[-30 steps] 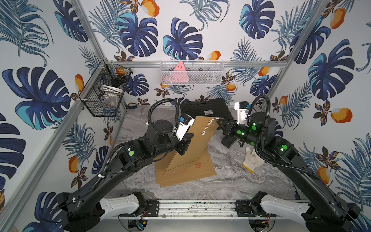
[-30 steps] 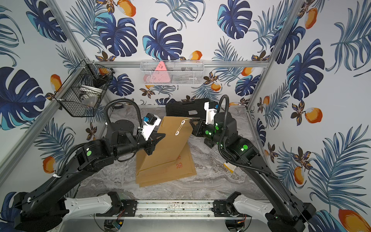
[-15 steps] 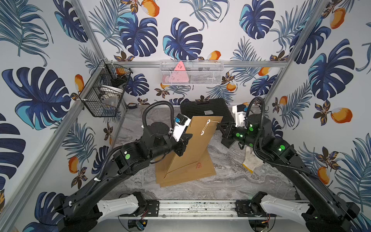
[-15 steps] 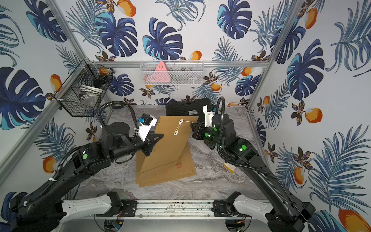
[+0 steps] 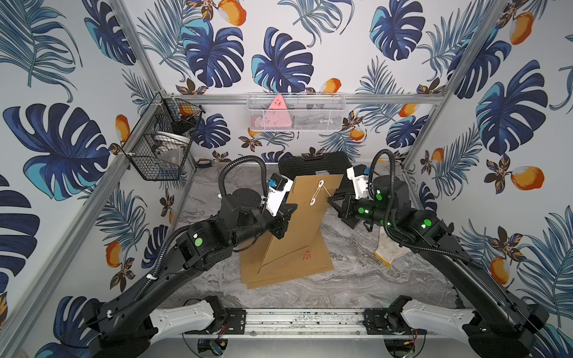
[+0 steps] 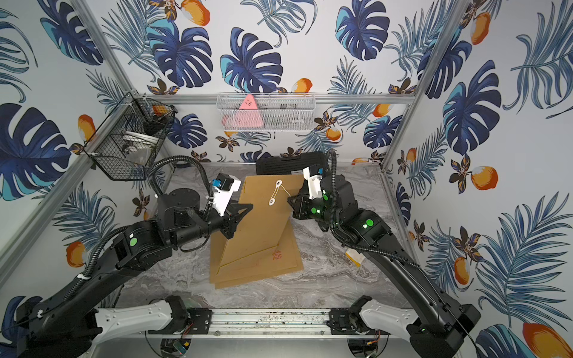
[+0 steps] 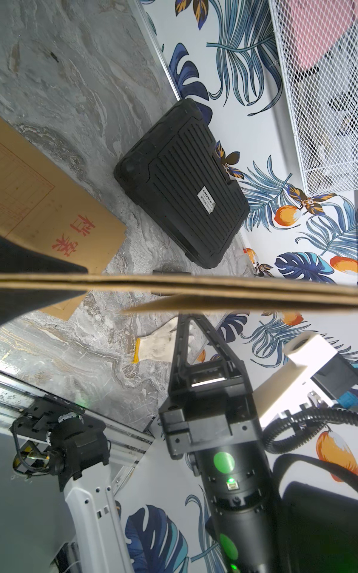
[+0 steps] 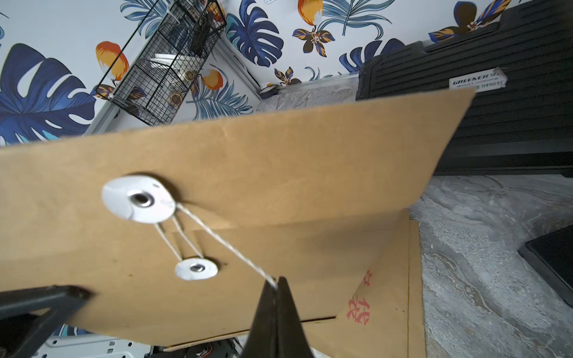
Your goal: Open the file bag
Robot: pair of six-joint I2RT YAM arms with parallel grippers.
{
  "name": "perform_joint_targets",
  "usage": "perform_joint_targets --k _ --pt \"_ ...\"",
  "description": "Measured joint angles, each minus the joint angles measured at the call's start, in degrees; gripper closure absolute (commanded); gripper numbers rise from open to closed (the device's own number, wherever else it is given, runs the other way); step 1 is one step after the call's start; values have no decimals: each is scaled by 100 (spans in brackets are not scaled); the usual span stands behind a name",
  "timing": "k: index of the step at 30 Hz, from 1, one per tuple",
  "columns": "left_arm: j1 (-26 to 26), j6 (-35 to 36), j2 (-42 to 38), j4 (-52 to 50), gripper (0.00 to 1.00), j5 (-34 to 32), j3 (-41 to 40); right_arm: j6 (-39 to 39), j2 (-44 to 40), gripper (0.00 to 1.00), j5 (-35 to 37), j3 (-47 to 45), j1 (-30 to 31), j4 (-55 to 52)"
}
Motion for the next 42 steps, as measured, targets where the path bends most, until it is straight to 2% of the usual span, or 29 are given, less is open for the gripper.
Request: perform_joint_targets --k 30,37,42 --pt "0 -33 179 31 100 -221 -55 -337 385 100 -1860 31 72 125" --pt "0 -31 214 15 100 -304 -52 -400 490 100 -2103 116 166 240" --pt "0 57 317 -114 100 -420 74 -398 444 100 -1884 140 170 282"
